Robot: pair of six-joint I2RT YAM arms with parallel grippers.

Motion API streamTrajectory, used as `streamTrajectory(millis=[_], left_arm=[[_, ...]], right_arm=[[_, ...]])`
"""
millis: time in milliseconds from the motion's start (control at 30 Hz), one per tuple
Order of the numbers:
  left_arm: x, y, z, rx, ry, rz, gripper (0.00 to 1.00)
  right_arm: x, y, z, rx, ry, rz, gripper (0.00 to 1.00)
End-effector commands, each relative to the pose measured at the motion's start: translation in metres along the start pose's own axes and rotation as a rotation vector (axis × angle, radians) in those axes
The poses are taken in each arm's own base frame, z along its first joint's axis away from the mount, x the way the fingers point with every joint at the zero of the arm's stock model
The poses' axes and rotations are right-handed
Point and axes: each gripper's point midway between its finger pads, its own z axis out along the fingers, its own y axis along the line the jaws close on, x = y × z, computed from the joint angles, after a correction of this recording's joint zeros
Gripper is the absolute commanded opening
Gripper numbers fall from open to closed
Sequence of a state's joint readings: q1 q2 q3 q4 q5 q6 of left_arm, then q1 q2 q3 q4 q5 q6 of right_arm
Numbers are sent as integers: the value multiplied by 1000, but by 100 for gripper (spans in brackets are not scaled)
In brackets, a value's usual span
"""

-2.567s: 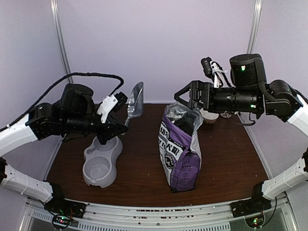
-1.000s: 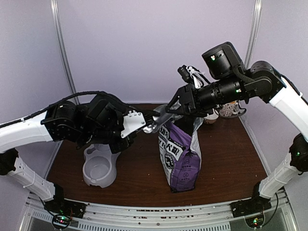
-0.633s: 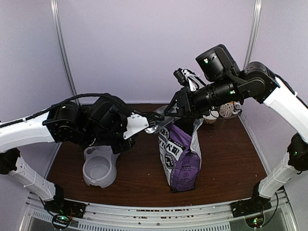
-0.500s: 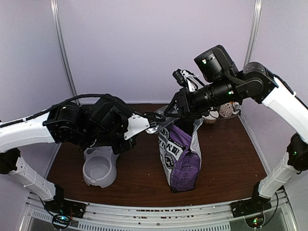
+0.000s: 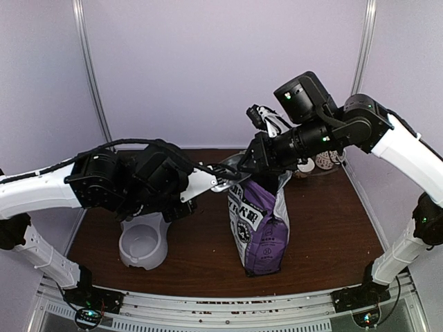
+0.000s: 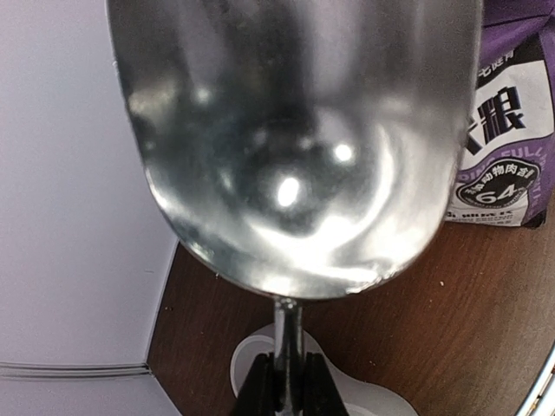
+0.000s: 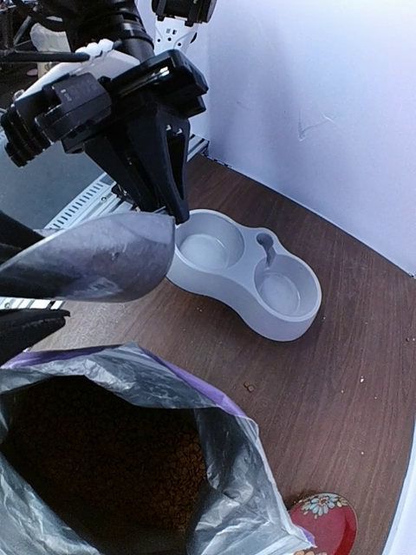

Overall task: Serve the pet food
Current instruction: Pass from the left arm to the right

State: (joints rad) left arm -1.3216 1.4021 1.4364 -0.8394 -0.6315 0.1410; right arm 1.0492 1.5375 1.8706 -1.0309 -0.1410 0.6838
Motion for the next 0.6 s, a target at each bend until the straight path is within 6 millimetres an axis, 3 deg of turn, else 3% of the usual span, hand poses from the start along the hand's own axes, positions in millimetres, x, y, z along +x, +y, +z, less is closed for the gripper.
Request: streamTrajectory(millis=[0,300,567], left_arm=[[-16,16,-10,-54,-46,-22,0],[-20,11,-14,-59,-55,-3,0],[-19,11,-13,-68,-49,0,0]], right_arm=[[-3,-3,-2,10,-27,-2,19],[-5,-2,-2,10,-34,-8,20],[1,-4,-2,9,-11,-23,1]])
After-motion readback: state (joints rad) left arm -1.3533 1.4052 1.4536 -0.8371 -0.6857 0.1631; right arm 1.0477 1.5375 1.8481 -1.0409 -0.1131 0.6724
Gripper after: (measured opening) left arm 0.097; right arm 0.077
